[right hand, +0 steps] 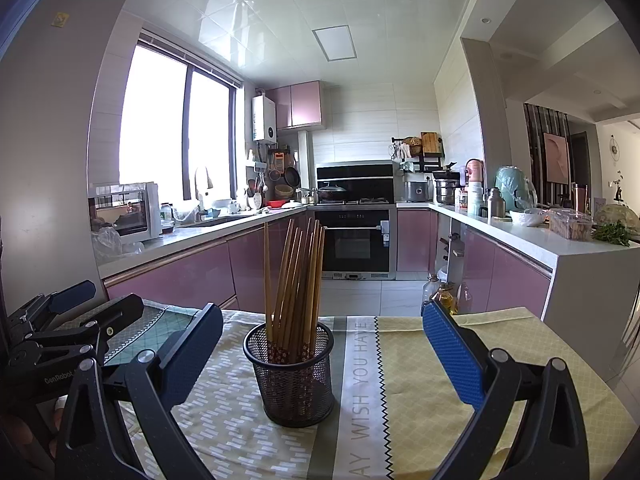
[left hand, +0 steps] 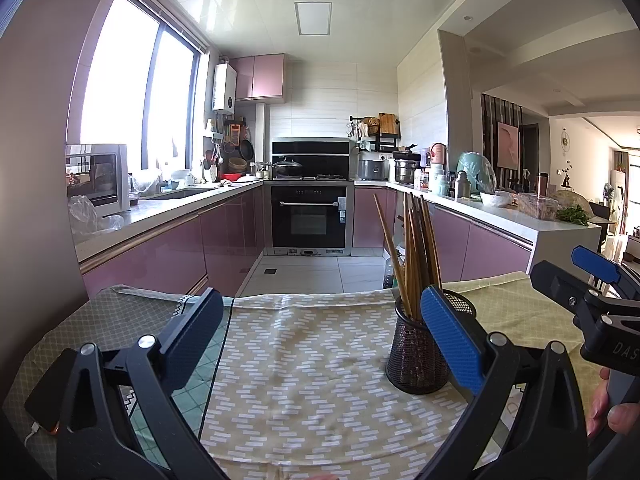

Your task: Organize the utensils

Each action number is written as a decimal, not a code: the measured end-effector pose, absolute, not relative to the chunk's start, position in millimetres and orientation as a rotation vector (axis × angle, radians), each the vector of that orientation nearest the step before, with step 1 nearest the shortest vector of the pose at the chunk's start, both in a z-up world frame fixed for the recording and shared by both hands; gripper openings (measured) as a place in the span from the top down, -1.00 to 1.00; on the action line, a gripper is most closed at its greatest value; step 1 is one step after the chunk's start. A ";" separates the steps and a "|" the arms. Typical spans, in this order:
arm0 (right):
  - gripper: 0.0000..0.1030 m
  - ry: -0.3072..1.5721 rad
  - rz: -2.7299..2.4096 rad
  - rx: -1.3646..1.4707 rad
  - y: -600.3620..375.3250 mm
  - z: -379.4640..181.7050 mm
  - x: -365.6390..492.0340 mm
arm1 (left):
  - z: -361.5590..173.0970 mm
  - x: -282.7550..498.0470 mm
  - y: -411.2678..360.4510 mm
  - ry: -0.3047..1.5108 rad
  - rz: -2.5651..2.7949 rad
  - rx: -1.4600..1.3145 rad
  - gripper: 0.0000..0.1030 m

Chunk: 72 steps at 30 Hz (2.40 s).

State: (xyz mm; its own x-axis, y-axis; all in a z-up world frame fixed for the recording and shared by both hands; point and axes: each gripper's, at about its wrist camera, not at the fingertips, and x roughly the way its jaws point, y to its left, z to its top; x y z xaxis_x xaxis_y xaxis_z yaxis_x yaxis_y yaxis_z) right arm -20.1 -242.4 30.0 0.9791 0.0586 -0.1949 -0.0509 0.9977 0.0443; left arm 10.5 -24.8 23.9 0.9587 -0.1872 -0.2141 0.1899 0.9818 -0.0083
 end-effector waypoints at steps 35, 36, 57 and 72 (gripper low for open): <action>-0.88 0.199 0.049 0.040 -243.6 26.2 -18.8 | 21.8 12.7 -25.6 0.222 -0.193 0.011 -0.89; -0.88 0.199 0.050 0.040 -243.3 26.5 -18.5 | 22.4 12.8 -25.3 0.222 -0.192 0.011 -0.89; -0.88 0.202 0.049 0.044 -243.0 26.0 -16.9 | 16.1 11.4 -25.9 0.221 -0.199 0.013 -0.89; -0.88 0.207 0.048 0.045 -243.2 25.6 -16.9 | 14.7 11.5 -24.5 0.223 -0.195 0.018 -0.89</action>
State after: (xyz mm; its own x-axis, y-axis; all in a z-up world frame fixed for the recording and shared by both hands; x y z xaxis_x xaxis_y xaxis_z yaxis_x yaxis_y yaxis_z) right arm -16.9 -243.2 25.6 0.9776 0.0526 -0.2039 -0.0433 0.9978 0.0498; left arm 11.5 -24.5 14.7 0.9564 -0.1904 -0.2213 0.1943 0.9809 -0.0042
